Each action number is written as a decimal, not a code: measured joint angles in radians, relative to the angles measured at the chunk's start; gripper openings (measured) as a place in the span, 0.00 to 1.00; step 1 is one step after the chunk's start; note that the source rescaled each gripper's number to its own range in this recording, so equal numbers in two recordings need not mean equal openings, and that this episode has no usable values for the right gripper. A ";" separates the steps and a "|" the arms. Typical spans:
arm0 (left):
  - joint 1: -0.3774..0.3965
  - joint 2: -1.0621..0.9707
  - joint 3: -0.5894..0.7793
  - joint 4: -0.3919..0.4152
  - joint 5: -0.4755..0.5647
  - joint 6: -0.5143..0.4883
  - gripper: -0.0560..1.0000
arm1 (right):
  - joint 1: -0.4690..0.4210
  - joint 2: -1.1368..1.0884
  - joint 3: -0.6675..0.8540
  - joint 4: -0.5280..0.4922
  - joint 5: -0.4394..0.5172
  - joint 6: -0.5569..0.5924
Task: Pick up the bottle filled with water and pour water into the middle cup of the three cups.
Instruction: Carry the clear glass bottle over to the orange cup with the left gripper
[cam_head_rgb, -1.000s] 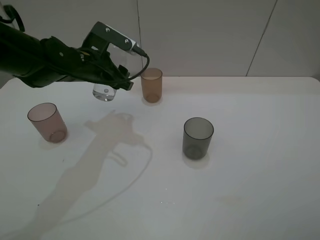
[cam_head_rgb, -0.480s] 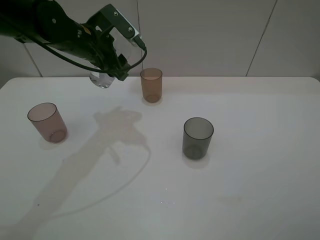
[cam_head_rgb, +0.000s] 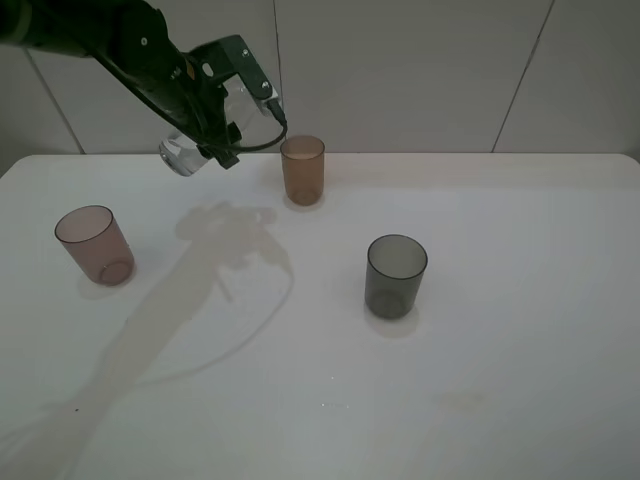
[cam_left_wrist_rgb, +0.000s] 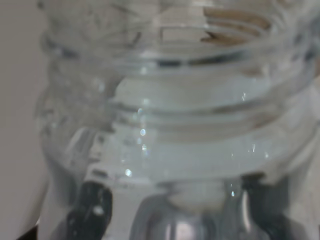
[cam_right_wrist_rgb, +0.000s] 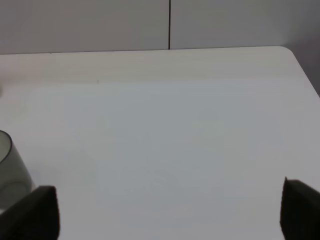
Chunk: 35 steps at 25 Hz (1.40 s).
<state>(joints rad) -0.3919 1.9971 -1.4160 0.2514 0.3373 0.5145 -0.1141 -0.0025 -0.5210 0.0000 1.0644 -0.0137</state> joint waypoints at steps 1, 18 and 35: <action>0.000 0.004 0.000 0.028 0.005 -0.003 0.05 | 0.000 0.000 0.000 0.000 0.000 0.000; -0.048 0.024 -0.002 0.532 0.017 -0.291 0.05 | 0.000 0.000 0.000 0.000 0.000 0.000; -0.092 0.138 -0.087 0.658 0.051 -0.290 0.05 | 0.000 0.000 0.000 0.000 0.000 0.000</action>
<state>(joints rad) -0.4838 2.1356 -1.5026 0.9094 0.3887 0.2241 -0.1141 -0.0025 -0.5210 0.0000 1.0644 -0.0137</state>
